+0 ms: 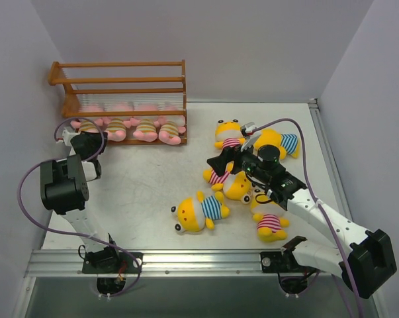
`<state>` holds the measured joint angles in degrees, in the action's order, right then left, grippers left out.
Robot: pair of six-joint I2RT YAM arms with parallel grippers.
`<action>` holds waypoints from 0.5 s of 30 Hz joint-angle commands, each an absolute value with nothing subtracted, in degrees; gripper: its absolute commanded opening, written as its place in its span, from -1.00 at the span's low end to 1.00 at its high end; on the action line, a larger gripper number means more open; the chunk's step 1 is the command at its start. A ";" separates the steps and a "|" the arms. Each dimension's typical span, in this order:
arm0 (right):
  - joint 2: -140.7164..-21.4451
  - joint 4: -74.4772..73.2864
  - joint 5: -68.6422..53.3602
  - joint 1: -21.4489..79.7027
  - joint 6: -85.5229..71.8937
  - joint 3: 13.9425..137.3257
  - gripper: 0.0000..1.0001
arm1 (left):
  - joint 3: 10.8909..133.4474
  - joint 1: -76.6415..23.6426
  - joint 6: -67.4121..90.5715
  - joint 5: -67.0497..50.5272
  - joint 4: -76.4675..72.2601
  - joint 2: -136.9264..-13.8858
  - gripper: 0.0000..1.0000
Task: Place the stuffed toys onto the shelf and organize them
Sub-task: Place the stuffed toy onto shelf
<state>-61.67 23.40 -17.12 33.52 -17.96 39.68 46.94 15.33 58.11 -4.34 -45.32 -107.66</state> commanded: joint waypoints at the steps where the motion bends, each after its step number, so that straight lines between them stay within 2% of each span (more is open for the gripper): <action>1: -60.56 26.19 -16.08 34.10 -18.11 41.13 0.89 | 45.79 14.77 59.06 -3.78 -48.95 -107.67 -0.39; 4: -60.29 25.93 -16.00 34.19 -18.11 41.13 0.89 | 45.35 14.76 59.24 -3.87 -49.30 -107.32 -0.36; 8: -59.42 25.05 -15.91 34.28 -17.93 41.31 0.89 | 44.21 14.85 59.42 -3.16 -49.22 -105.74 -0.21; 15: -57.49 23.56 -14.77 34.72 -17.58 41.40 0.88 | 43.16 14.94 58.45 -2.37 -46.33 -100.21 0.18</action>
<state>-59.66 22.61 -15.88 34.22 -17.91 39.68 43.53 15.09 59.31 -3.20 -46.11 -105.06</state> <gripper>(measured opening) 0.942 0.570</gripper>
